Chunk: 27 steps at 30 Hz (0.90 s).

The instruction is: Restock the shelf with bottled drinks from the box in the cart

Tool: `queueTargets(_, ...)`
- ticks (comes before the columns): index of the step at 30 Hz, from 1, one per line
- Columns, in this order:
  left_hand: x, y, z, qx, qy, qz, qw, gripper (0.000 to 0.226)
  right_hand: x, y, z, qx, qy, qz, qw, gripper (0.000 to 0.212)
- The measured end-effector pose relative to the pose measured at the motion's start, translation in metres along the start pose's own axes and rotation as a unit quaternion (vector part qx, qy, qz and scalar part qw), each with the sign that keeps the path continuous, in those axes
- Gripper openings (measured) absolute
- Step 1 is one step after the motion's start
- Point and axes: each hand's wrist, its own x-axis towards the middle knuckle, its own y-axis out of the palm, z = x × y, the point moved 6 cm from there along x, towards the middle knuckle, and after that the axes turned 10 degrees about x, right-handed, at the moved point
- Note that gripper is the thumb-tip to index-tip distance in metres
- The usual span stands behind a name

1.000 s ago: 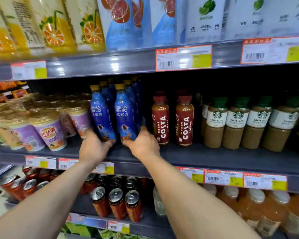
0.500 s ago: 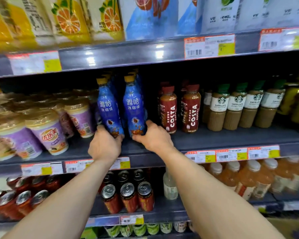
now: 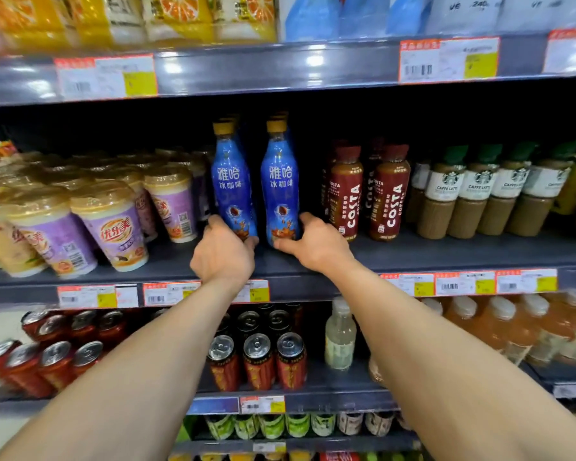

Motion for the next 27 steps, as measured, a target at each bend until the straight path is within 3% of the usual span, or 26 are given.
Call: queueTargets(27, 0.004, 0.0075, -0.0006, 0.028, -0.015, 0.006, 0.999, 0.067, -0.0026, -0.0023, 0.003, -0.023, 0.01, 0.008, 1.0, 0.063)
